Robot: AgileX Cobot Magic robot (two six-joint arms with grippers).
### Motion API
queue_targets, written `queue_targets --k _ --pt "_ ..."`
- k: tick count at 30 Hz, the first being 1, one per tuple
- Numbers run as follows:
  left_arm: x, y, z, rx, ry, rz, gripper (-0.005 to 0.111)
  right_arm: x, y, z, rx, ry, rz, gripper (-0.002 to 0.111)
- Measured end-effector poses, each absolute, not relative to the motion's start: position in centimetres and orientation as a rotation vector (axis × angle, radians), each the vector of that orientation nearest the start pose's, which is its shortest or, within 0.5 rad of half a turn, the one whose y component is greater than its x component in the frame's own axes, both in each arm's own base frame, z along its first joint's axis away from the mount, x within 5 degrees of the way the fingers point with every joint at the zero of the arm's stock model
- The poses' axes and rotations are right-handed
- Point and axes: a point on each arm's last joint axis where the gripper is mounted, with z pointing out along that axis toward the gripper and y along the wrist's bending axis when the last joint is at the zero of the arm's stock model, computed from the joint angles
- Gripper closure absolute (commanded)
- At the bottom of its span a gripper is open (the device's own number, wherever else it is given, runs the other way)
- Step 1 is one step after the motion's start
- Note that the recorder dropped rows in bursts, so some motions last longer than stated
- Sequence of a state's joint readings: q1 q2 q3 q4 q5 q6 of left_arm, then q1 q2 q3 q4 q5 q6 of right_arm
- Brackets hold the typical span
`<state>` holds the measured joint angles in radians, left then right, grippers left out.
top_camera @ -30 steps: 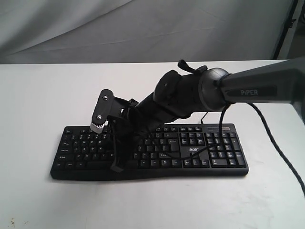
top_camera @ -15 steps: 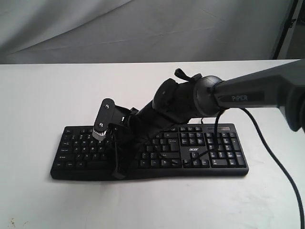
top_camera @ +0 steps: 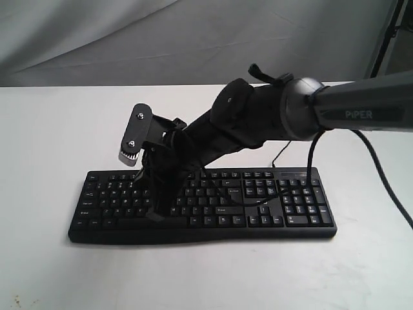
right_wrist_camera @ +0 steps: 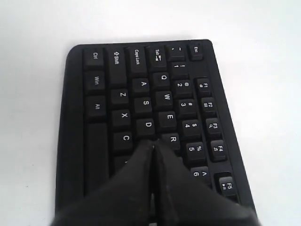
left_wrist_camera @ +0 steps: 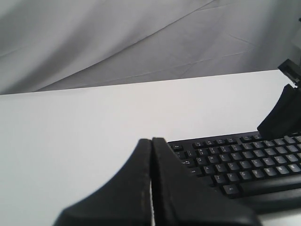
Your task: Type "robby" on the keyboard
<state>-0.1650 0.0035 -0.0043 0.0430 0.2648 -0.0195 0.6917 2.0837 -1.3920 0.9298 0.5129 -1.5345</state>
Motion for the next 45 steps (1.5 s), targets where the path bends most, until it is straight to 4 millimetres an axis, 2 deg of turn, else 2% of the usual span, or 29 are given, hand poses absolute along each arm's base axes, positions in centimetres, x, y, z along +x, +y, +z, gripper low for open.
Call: queue_targets --k 5,11,21,26,45 --pt "5.5 -0.8 19.0 0.155 1.741 -0.095 0.107 31.9 30.8 15.5 -1.675 1.803 0.478 0.108" --pt "5.5 -0.8 19.0 0.155 1.741 -0.095 0.107 32.4 30.7 14.0 -1.688 1.828 0.452 0.108" --pt "5.5 -0.8 19.0 0.155 1.741 -0.095 0.107 34.5 30.8 13.2 -1.666 1.836 0.461 0.108" --pt "5.5 -0.8 19.0 0.155 1.741 -0.095 0.107 34.4 30.9 11.6 -1.694 1.869 0.491 0.108" --pt "5.5 -0.8 19.0 0.155 1.741 -0.095 0.107 34.7 30.7 11.5 -1.667 1.894 0.444 0.108"
